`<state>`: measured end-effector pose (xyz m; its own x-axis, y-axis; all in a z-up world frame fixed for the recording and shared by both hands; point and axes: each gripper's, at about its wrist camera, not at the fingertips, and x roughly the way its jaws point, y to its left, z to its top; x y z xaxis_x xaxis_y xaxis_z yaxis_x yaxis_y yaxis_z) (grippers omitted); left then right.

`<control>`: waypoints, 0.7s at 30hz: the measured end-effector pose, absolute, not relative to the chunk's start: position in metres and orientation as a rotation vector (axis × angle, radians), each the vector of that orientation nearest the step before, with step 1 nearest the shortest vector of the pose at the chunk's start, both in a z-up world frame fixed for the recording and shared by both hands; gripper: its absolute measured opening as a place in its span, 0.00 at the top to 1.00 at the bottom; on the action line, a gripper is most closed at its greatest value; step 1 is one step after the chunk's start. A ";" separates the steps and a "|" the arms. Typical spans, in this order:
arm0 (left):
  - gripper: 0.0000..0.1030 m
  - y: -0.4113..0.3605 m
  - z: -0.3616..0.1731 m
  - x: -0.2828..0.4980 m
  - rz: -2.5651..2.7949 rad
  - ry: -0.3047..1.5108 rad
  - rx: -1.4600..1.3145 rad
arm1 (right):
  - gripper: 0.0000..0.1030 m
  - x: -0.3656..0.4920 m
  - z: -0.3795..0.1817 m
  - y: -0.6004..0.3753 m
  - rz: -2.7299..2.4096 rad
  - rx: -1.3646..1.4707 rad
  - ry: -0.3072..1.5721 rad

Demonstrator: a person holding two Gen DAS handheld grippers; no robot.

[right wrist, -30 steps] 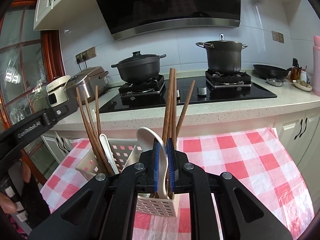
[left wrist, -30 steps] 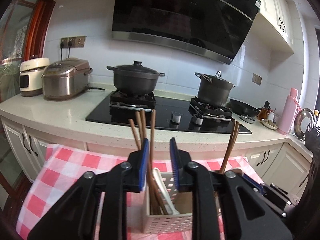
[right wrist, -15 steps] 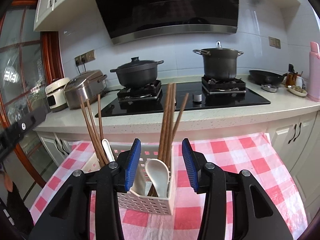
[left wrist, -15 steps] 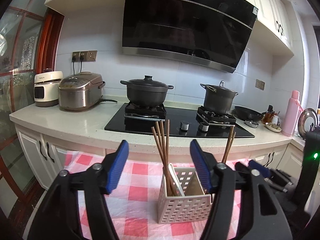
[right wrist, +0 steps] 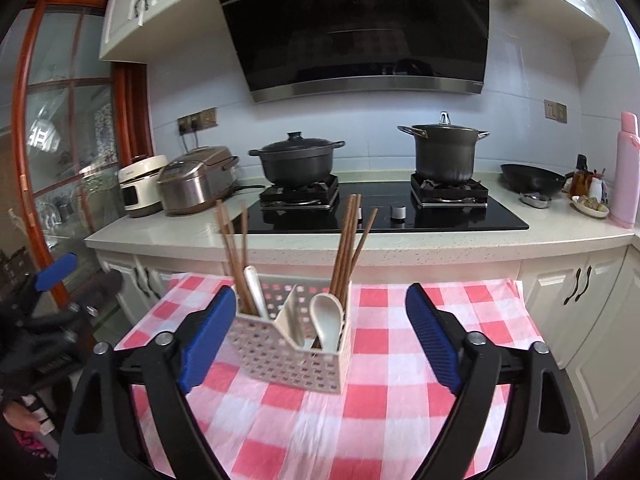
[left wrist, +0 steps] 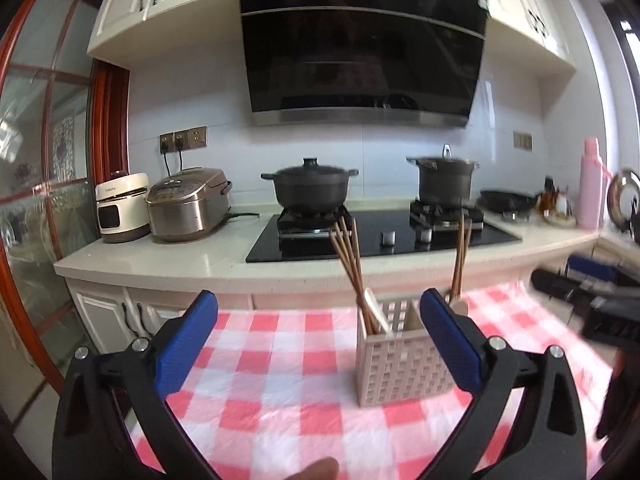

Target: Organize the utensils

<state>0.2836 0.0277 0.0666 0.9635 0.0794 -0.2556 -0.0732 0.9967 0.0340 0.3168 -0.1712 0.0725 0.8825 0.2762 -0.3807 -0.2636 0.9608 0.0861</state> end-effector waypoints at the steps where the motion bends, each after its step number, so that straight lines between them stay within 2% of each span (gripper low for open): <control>1: 0.05 0.026 0.063 0.276 0.086 0.268 0.042 | 0.18 0.310 0.073 -0.171 0.293 0.030 0.401; 9: 0.05 0.029 0.049 0.248 -0.012 0.367 -0.045 | 0.18 0.270 0.063 -0.169 0.317 0.013 0.426; 21: 0.05 0.030 0.041 0.238 -0.026 0.403 -0.055 | 0.18 0.259 0.054 -0.170 0.306 0.007 0.445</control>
<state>0.2377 0.0299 0.0409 0.9197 -0.0365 -0.3910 0.0147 0.9982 -0.0587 0.2593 -0.1698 0.0537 0.8577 0.2926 -0.4228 -0.2896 0.9544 0.0729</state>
